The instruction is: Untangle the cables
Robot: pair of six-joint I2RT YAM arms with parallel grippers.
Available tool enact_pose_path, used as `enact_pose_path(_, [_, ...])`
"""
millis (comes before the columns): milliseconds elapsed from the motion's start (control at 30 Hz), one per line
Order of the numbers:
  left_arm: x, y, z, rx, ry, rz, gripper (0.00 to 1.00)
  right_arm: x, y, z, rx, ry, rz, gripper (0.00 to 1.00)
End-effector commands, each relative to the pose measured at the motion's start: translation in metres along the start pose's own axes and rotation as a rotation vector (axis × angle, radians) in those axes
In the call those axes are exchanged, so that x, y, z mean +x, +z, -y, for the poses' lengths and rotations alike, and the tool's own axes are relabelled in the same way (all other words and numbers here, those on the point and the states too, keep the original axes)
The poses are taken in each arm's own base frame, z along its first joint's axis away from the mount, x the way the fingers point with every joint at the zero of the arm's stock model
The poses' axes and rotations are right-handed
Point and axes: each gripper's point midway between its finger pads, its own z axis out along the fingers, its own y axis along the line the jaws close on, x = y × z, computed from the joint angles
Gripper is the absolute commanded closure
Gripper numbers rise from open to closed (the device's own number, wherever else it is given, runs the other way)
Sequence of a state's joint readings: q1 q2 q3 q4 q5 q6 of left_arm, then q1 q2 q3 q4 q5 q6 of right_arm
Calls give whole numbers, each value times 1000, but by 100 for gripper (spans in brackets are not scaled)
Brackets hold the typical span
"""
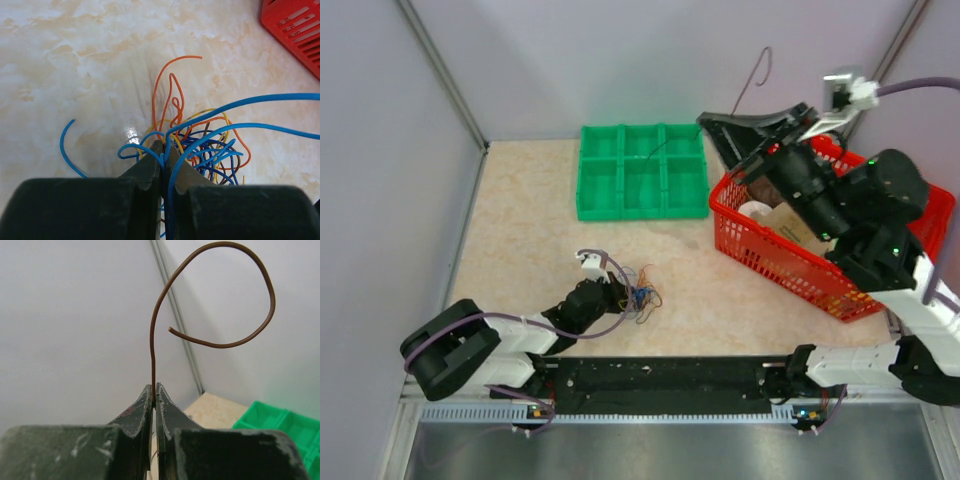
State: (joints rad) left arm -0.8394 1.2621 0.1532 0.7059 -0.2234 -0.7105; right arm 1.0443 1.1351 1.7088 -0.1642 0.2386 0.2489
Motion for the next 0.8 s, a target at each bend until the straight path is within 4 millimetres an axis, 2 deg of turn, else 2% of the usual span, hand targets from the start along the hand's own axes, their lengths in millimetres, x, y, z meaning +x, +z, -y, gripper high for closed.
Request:
enact_pose_path(0, [0,1,-4,-9,-23,17,100,-71,-18,-1,12,-67,161,100])
enact_pose_path(100, [-1,0,-6,-19,-22,21,100,-82,-20,3,36,-102,182,100])
enact_pose_path(200, [-3,-2,-11,-42,-37,27,100,-79,-18,8,57,-137,175,100])
enact_pose_path(300, [-5,-5,-13,-59,-48,20,100,-61,-3,18,102,-203,136,100])
enact_pose_path(400, [-11,-9,-8,-66,-51,1,100,-28,22,32,124,-253,66,100])
enact_pose_path(500, [-16,-14,1,-58,-52,-21,100,7,50,58,156,-346,-12,100])
enact_pose_path(600, [-24,-20,13,-21,-47,-27,100,51,78,99,251,-473,-114,100])
enact_pose_path(700, [-32,-27,23,19,-32,-21,100,94,97,138,327,-582,-216,100])
enact_pose_path(767, [-34,-31,26,33,-32,-22,100,114,105,166,363,-599,-266,100])
